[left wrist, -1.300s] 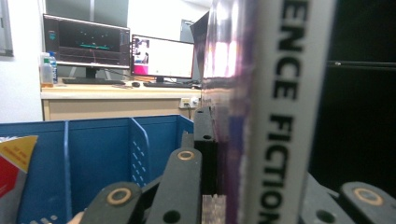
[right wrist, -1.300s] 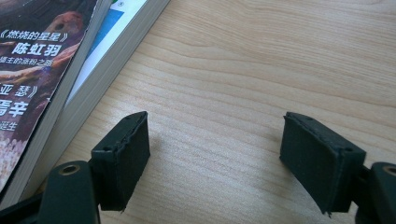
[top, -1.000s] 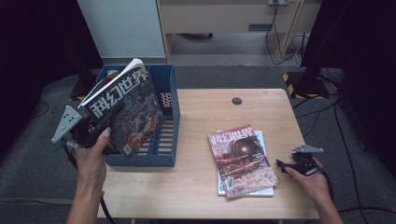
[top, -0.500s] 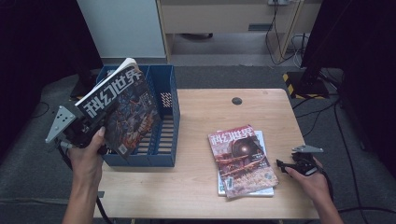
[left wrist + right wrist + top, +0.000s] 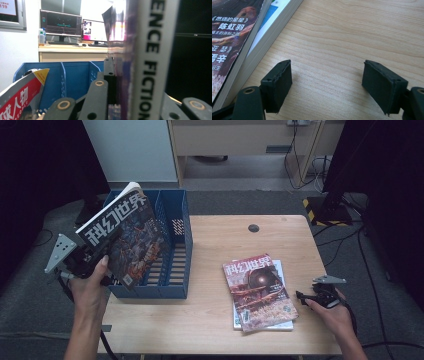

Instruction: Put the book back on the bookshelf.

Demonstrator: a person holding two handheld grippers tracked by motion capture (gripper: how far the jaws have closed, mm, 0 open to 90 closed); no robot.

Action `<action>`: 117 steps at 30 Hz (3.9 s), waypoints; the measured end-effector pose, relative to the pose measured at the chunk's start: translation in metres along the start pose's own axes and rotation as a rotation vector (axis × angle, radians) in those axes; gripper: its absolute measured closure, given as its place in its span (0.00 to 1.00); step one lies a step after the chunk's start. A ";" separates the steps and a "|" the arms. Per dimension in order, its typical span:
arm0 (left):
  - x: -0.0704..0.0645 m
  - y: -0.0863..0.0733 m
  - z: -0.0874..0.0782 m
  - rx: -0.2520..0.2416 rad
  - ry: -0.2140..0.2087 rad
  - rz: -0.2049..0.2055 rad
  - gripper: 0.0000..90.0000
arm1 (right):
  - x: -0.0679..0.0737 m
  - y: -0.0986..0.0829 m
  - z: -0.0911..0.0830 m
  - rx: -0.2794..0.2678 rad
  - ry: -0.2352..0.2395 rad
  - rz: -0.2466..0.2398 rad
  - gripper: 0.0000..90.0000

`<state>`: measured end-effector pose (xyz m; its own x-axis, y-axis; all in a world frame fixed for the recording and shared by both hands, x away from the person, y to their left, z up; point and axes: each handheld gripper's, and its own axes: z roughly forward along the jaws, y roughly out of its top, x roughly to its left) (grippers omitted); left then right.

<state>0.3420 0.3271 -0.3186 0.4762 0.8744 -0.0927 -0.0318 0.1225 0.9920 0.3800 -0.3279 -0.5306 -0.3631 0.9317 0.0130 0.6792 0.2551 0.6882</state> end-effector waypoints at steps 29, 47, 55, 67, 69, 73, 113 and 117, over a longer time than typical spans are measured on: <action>0.014 -0.005 0.000 0.015 0.089 -0.012 0.92 | 0.000 0.000 0.000 0.003 0.002 -0.002 0.27; 0.019 -0.008 0.033 0.041 0.135 0.001 0.92 | -0.001 0.001 0.000 0.003 0.006 -0.007 0.27; 0.021 -0.013 0.046 0.048 0.152 -0.015 0.92 | -0.001 0.000 0.000 0.002 0.007 -0.007 0.27; 0.022 -0.024 0.061 0.054 0.154 -0.035 0.92 | -0.001 0.000 0.000 0.001 0.006 -0.008 0.27; 0.022 -0.027 0.063 0.054 0.158 -0.046 0.92 | -0.001 0.000 0.000 0.001 0.006 -0.008 0.27; 0.020 -0.034 0.068 0.060 0.157 -0.049 0.92 | -0.001 0.000 0.000 0.000 0.007 -0.008 0.27; 0.026 -0.083 0.082 0.109 0.170 -0.049 0.92 | -0.001 0.000 0.000 0.001 0.007 -0.007 0.27; 0.027 -0.088 0.083 0.111 0.172 -0.053 0.92 | -0.001 0.000 0.000 -0.001 0.005 -0.009 0.27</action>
<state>0.4303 0.3009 -0.4014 0.3175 0.9364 -0.1493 0.0909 0.1267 0.9878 0.3803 -0.3285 -0.5308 -0.3722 0.9281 0.0109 0.6753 0.2627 0.6892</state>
